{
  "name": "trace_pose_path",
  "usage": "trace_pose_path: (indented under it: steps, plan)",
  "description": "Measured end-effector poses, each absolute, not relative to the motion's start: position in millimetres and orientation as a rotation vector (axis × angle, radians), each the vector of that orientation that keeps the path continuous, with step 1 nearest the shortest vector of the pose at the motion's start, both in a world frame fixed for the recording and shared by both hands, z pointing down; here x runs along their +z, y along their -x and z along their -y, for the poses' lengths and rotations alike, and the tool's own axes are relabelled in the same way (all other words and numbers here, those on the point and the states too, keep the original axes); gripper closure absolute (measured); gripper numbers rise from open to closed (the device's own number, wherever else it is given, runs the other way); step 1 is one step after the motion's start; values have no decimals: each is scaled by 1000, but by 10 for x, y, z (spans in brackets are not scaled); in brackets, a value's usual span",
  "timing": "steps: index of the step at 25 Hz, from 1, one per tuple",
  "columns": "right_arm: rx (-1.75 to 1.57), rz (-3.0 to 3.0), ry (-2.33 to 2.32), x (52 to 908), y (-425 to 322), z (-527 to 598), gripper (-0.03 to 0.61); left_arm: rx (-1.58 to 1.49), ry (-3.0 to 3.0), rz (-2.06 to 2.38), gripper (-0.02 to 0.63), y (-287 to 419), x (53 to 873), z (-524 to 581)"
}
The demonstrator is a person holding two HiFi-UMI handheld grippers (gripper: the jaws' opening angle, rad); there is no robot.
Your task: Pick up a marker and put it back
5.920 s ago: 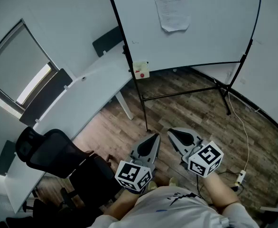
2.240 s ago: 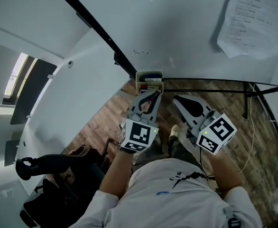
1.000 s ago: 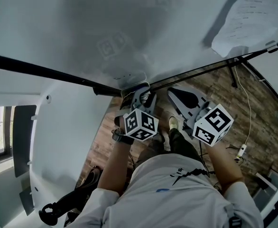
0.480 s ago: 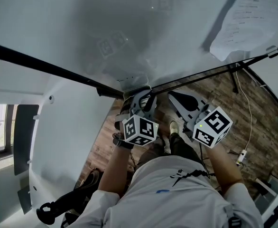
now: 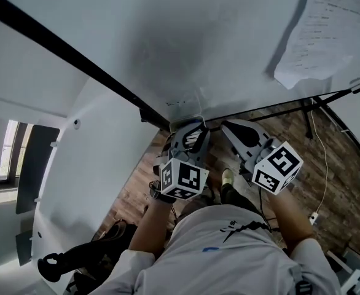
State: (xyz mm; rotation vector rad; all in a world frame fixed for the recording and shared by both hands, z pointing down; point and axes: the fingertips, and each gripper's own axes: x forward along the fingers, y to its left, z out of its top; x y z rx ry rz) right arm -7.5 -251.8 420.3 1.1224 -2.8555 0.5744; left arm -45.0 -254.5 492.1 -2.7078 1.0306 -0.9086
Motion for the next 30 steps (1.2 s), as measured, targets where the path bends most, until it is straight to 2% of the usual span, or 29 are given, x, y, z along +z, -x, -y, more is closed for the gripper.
trace_pose_path:
  steps: [14, 30]
  plan:
    - [442, 2931, -1032, 3723, 153, 2409, 565, -719, 2725, -1177, 537, 520, 4093, 2318]
    - [277, 2992, -1012, 3129, 78, 2253, 565, -328, 2863, -1285, 537, 573, 3277, 2101]
